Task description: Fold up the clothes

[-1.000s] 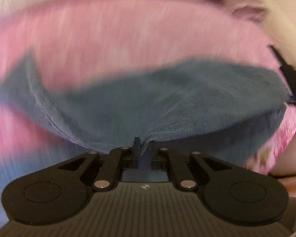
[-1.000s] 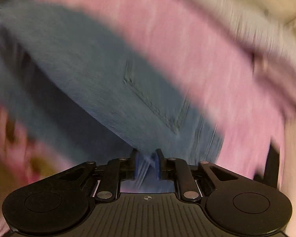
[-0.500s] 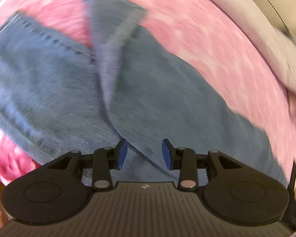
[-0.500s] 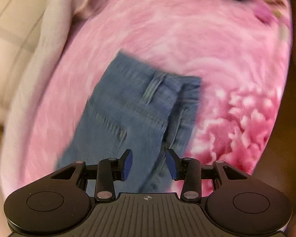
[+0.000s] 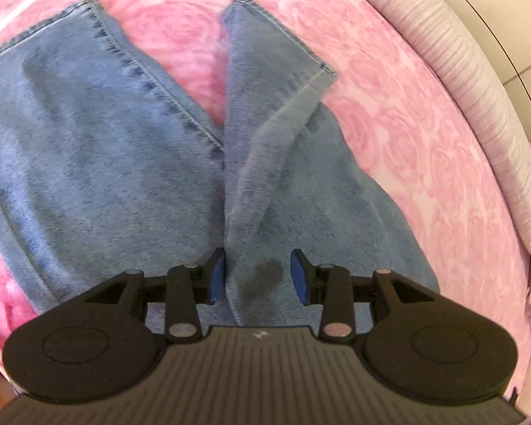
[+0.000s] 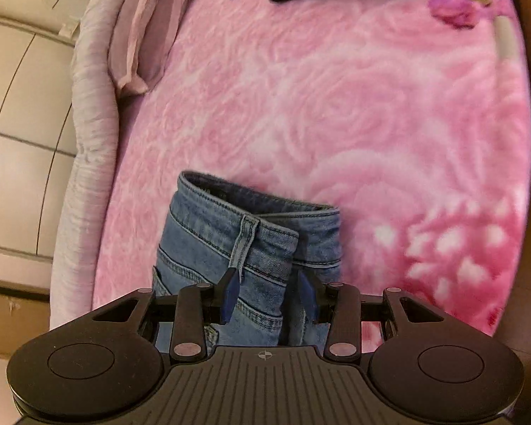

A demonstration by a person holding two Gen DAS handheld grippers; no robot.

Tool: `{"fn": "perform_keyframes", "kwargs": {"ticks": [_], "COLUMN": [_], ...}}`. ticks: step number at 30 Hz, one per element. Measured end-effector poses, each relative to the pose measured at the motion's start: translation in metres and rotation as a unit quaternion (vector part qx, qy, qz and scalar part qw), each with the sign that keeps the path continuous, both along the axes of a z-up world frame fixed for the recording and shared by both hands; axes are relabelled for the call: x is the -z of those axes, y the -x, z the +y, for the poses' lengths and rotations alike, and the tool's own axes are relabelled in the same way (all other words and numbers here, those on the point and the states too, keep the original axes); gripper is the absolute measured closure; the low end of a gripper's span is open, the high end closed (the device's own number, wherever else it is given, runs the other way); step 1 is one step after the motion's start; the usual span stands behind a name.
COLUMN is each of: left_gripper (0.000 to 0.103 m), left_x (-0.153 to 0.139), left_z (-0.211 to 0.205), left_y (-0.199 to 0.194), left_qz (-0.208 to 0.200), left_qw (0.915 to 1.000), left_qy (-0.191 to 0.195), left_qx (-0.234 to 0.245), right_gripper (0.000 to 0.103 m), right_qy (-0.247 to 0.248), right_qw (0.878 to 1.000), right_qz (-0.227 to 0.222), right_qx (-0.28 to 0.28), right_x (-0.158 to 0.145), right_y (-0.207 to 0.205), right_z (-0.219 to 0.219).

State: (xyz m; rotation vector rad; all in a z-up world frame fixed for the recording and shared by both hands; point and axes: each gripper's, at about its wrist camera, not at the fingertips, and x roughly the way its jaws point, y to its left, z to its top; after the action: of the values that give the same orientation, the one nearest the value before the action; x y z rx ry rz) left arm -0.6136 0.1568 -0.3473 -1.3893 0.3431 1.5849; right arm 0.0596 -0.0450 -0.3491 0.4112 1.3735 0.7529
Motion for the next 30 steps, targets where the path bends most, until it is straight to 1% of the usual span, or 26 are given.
{"fn": "perform_keyframes", "kwargs": {"ticks": [1, 2, 3, 4, 5, 7, 9, 11, 13, 16, 21, 25, 28, 30], "left_gripper": [0.085, 0.102, 0.103, 0.103, 0.103, 0.103, 0.103, 0.102, 0.102, 0.102, 0.102, 0.102, 0.101, 0.101], "left_x": [0.000, 0.000, -0.002, -0.004, -0.012, -0.030, -0.045, -0.056, -0.056, -0.048, -0.046, -0.048, -0.038, -0.025], "left_z": [-0.001, -0.001, -0.002, -0.004, -0.009, -0.021, -0.038, -0.056, -0.071, -0.084, -0.088, -0.094, -0.096, -0.093], "left_y": [0.000, -0.001, 0.000, 0.002, 0.002, 0.001, -0.001, -0.001, 0.001, -0.001, -0.003, -0.003, -0.006, -0.012], "left_qz": [0.003, 0.005, 0.010, 0.017, 0.025, 0.043, 0.062, 0.080, 0.087, 0.093, 0.100, 0.107, 0.111, 0.130], "left_qw": [1.0000, 0.9999, 0.9999, 0.9997, 0.9993, 0.9972, 0.9939, 0.9903, 0.9896, 0.9898, 0.9897, 0.9883, 0.9885, 0.9860], "left_qy": [-0.002, -0.004, -0.006, -0.010, -0.023, -0.052, -0.072, -0.084, -0.076, -0.064, -0.067, -0.067, -0.058, -0.042], "left_qx": [0.004, 0.008, 0.010, 0.012, 0.018, 0.034, 0.056, 0.077, 0.085, 0.087, 0.078, 0.085, 0.085, 0.095], "right_gripper": [0.062, 0.080, 0.083, 0.087, 0.090, 0.091, 0.092, 0.092, 0.092, 0.092, 0.092, 0.092, 0.092, 0.091], "right_qy": [0.002, 0.002, 0.007, 0.015, 0.020, 0.021, 0.014, 0.015, 0.029, 0.042, 0.047, 0.057, 0.070, 0.082], "right_qw": [1.000, 1.000, 1.000, 0.999, 0.998, 0.994, 0.993, 0.991, 0.991, 0.990, 0.989, 0.989, 0.987, 0.986], "right_qz": [-0.002, -0.004, -0.014, -0.027, -0.045, -0.074, -0.088, -0.093, -0.091, -0.088, -0.095, -0.093, -0.098, -0.099], "right_qx": [-0.004, -0.006, -0.015, -0.028, -0.044, -0.071, -0.083, -0.090, -0.098, -0.104, -0.107, -0.101, -0.103, -0.107], "right_x": [0.002, 0.003, 0.001, -0.003, -0.009, -0.027, -0.041, -0.047, -0.042, -0.036, -0.037, -0.035, -0.029, -0.023], "right_y": [0.000, 0.000, 0.000, 0.001, 0.002, 0.005, 0.004, 0.001, -0.001, 0.000, 0.002, 0.001, 0.003, 0.003], "right_z": [0.001, 0.002, 0.005, 0.009, 0.012, 0.014, 0.013, 0.010, 0.009, 0.010, 0.007, 0.003, 0.006, 0.009]}}
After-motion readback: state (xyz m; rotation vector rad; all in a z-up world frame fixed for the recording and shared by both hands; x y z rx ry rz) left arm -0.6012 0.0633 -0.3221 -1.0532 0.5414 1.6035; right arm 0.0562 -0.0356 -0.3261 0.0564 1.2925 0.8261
